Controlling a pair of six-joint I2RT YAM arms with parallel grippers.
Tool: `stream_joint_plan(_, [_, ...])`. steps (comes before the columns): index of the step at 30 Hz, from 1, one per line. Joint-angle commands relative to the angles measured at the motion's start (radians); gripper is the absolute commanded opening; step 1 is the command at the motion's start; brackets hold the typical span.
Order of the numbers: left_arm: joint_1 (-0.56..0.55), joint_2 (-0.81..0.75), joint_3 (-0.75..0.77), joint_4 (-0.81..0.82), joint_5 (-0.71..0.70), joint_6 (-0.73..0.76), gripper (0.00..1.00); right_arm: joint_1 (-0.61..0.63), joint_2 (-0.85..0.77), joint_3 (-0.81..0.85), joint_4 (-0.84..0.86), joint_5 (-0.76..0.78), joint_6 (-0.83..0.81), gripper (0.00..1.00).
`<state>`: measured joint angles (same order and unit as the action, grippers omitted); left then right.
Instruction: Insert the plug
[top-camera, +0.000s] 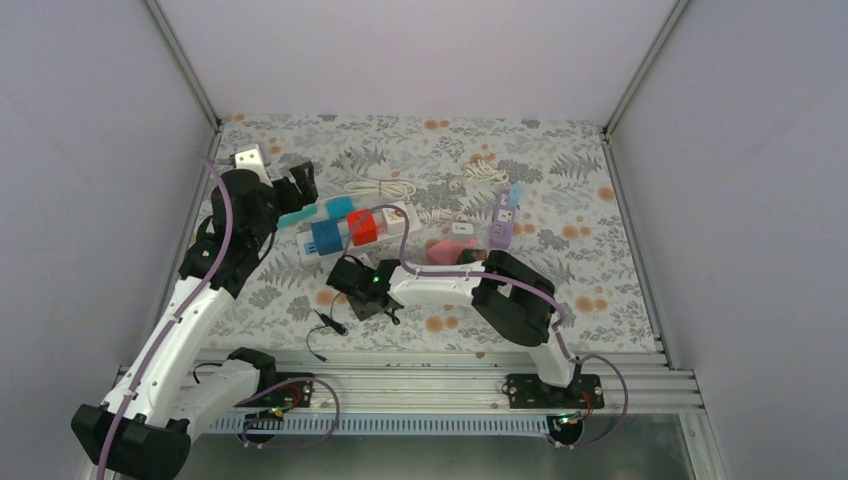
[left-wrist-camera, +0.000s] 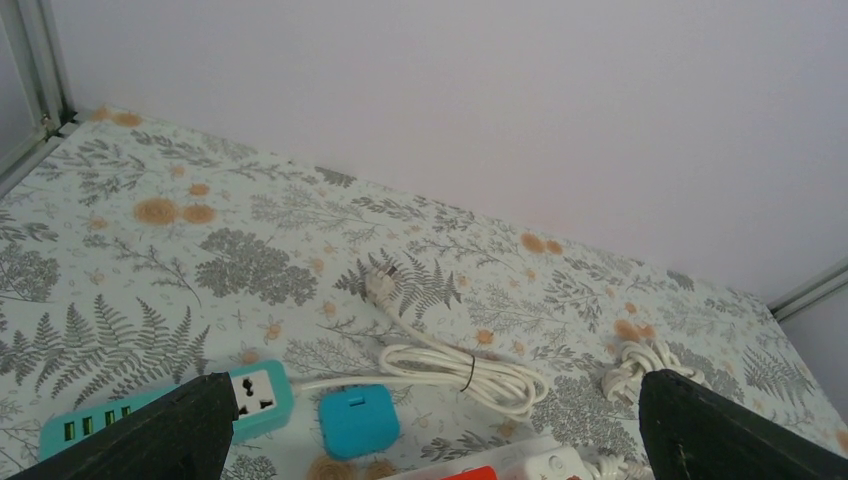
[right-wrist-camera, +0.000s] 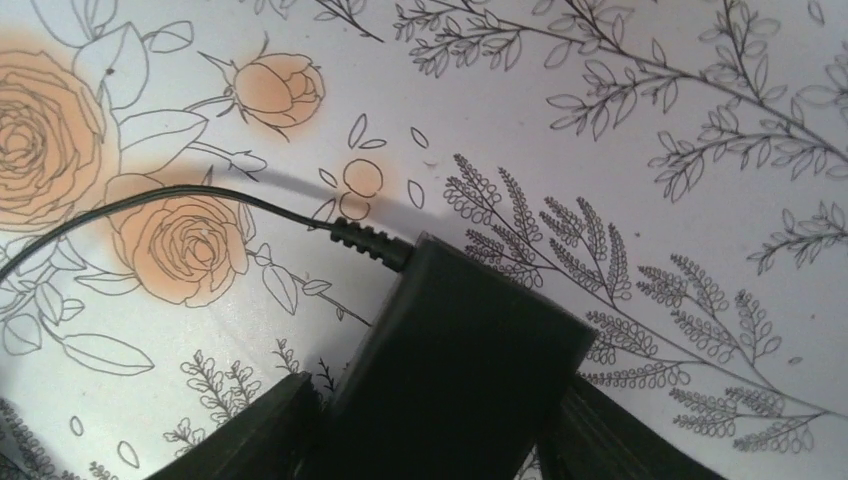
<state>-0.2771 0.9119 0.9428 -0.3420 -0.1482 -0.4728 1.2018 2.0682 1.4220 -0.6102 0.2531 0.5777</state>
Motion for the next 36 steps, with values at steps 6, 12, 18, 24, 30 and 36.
stream_joint_plan(6, [0.004, 0.014, 0.009, -0.002, 0.042, 0.015, 1.0, -0.026, -0.059, -0.084, 0.108, 0.01, -0.035, 0.37])
stream_joint_plan(12, [0.003, 0.038, 0.056, -0.044, 0.116, 0.067, 1.0, -0.041, -0.195, -0.187, 0.266, 0.084, -0.13, 0.36])
stream_joint_plan(18, [0.003, 0.114, 0.159, -0.133, 0.319, 0.195, 1.0, -0.07, -0.412, -0.341, 0.595, 0.168, -0.438, 0.36])
stream_joint_plan(24, [0.004, 0.152, 0.202, -0.18, 0.508, 0.271, 1.0, -0.112, -0.561, -0.423, 0.832, 0.033, -0.636, 0.36])
stream_joint_plan(30, [0.004, 0.146, 0.182, -0.138, 0.856, 0.331, 1.0, -0.148, -0.634, -0.446, 0.984, -0.038, -0.769, 0.36])
stream_joint_plan(36, [0.003, 0.139, 0.16, -0.129, 0.966, 0.334, 1.0, -0.161, -0.63, -0.428, 0.995, -0.056, -0.836, 0.35])
